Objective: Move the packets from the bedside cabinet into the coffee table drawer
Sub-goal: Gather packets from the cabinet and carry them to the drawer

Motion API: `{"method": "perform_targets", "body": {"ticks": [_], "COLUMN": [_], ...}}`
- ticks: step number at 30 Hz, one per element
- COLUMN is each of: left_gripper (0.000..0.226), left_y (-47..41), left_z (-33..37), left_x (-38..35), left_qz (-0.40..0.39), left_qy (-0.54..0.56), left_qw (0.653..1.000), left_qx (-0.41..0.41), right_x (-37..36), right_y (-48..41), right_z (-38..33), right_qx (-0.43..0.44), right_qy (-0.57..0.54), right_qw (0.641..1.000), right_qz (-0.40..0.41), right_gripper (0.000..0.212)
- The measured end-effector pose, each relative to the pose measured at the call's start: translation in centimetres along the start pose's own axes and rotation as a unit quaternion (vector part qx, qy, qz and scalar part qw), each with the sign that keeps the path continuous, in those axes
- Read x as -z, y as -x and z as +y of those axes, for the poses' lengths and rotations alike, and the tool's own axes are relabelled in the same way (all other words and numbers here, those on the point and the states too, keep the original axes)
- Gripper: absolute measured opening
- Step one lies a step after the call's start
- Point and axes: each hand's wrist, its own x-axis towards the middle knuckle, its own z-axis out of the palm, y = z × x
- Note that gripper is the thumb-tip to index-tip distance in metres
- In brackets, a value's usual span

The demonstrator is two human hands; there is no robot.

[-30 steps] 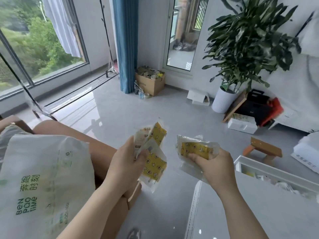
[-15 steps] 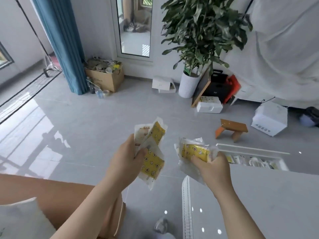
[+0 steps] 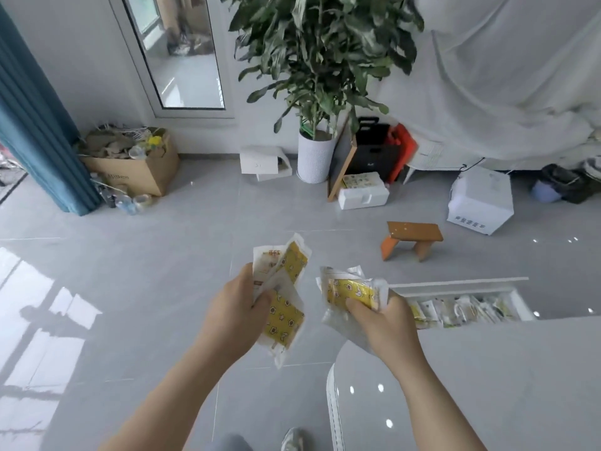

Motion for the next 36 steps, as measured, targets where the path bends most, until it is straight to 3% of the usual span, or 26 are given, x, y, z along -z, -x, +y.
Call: {"method": "perform_targets", "body": {"ticks": [7,11,18,24,29,36], "left_gripper": [0.01,0.008,0.008,0.011,0.013,0.019], "left_y": [-9.6,-15.9,-28.2,-35.9,-40.2,-46.2], "left_z": [3.1,4.0,5.9,9.3,13.1,19.3], "left_x": [-2.7,-4.2,-5.2,-6.8,-9.9,-16.4], "left_qz": [-0.04,-0.077,-0.152,-0.22,-0.26,-0.309], "left_qy": [-0.011,-0.03,-0.024,-0.052,-0.047,-0.086], "left_qw": [0.999,0.996,0.985,0.965,0.947,0.912], "left_qx": [-0.018,-0.036,-0.079,-0.131,-0.184,-0.258], "right_x": [1.5,1.2,-0.2,-1.0,1.3,5.7], "right_y": [-7.2,-11.9,-20.7,-25.8,-29.4,-35.7], "right_z": [0.1,0.0,-1.4,-2.9,-2.4,-0.3], "right_qx": [-0.066,-0.097,-0.145,-0.195,-0.223,-0.237], "right_qy": [-0.02,-0.03,-0.021,-0.023,-0.019,-0.049], "right_qw": [0.997,0.993,0.982,0.961,0.945,0.928], "right_qz": [0.03,0.059,0.119,0.194,0.24,0.285], "right_gripper": [0.006,0.025,0.012,0.036,0.014,0.034]}}
